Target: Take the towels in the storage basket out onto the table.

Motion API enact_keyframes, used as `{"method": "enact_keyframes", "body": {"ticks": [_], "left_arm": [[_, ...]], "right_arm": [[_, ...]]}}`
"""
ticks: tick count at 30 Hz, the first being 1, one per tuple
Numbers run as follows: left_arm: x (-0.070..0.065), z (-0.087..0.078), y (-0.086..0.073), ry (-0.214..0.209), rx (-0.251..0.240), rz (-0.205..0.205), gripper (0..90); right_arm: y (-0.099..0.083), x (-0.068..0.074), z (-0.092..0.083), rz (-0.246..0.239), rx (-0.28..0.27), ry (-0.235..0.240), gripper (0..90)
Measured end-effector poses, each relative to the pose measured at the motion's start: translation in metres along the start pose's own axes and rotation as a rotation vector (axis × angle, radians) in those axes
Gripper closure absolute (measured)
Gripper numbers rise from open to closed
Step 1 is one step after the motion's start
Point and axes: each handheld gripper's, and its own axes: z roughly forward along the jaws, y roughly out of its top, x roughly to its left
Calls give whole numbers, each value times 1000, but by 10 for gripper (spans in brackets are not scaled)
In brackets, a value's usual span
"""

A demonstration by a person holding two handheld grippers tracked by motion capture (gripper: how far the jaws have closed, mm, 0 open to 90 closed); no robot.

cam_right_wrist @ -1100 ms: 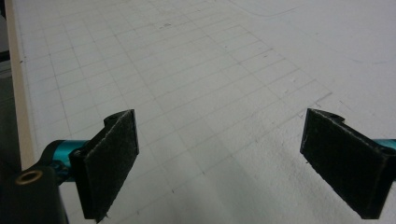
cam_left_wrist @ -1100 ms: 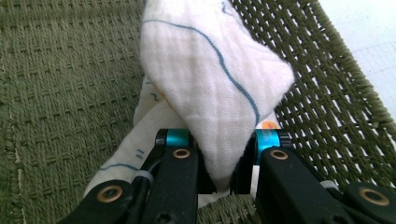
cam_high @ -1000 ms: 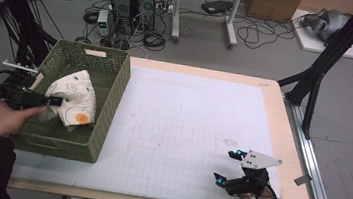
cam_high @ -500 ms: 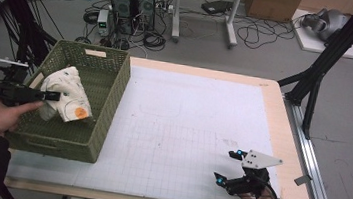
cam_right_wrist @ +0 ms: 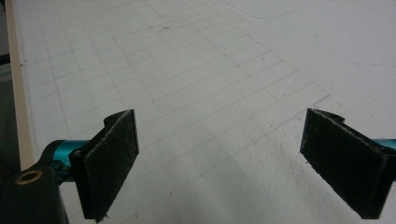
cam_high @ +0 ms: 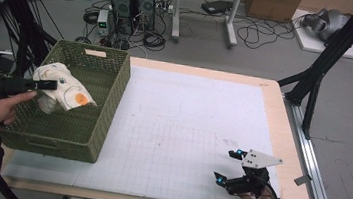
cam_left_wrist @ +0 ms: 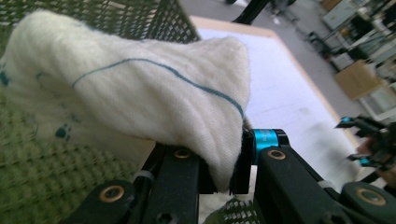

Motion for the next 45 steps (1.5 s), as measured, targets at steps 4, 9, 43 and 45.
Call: {"method": "enact_keyframes", "body": {"ticks": [4,9,43,45], "left_arm": [[-4,-2,5,-41,-33,-8,847],[-18,-4,14,-119,-79,7,847],[-191,207,-6,-406,291,331,841],[-189,228,-21,-409,347,328,841]], "right_arm": [[0,0,0,-1,2,1,105],[0,-1,1,-2,0,2,106],[8,-1,0,-18,-43,13,107],[9,-2,0,-22,-46,14,138]]}}
